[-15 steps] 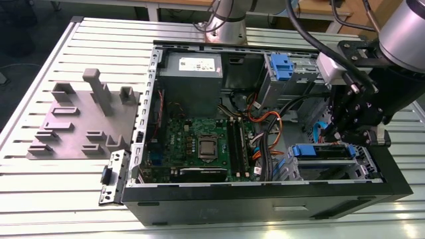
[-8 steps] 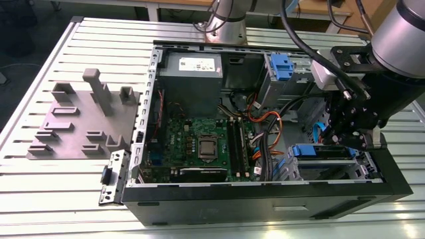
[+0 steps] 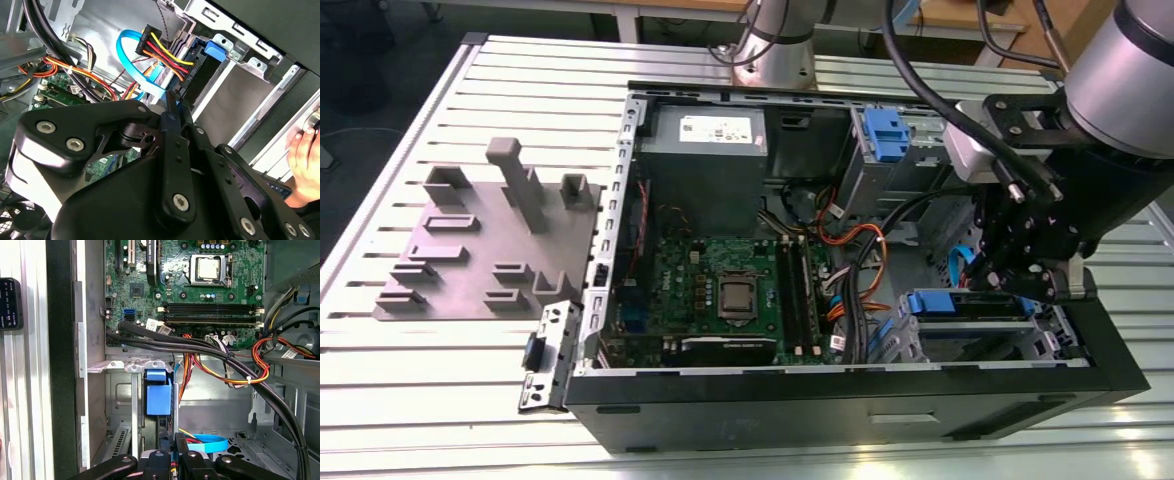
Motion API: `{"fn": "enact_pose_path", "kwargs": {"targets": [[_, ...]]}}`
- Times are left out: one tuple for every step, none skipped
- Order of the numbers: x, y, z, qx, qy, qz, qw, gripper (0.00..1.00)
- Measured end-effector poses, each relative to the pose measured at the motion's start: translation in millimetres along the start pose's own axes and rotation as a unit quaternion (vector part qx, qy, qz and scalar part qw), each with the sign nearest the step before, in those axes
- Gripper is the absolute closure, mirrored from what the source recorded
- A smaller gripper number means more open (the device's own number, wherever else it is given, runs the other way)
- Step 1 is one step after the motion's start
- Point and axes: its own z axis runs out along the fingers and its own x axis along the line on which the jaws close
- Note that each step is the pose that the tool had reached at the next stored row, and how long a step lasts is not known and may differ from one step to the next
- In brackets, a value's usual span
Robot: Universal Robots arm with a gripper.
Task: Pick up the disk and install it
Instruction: 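Insert the second disk wire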
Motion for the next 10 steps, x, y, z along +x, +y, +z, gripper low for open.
{"fn": "enact_pose_path", "kwargs": {"targets": [[0.0, 0.0, 0.1, 0.0004, 0.0000, 0.000, 1.00000, 0.84], [0.1, 0.0, 0.1, 0.0010, 0.0001, 0.000, 1.00000, 0.84], [0.1, 0.0, 0.4, 0.0016, 0.0000, 0.000, 1.00000, 0.84], [0.3, 0.0, 0.8, 0.0022, -0.0001, 0.000, 1.00000, 0.84], [0.5, 0.1, 1.2, 0.0029, -0.0001, 0.000, 1.00000, 0.84], [0.7, 0.1, 1.7, 0.0037, -0.0001, 0.000, 0.99999, 0.84], [0.8, 0.1, 2.0, 0.0041, -0.0001, 0.000, 0.99999, 0.84], [0.9, 0.1, 2.4, 0.0043, -0.0001, 0.000, 0.99999, 0.84], [1.0, 0.2, 2.8, 0.0045, -0.0002, 0.000, 0.99999, 0.84], [1.3, 0.2, 3.3, 0.0047, -0.0002, 0.000, 0.99999, 0.84]]}}
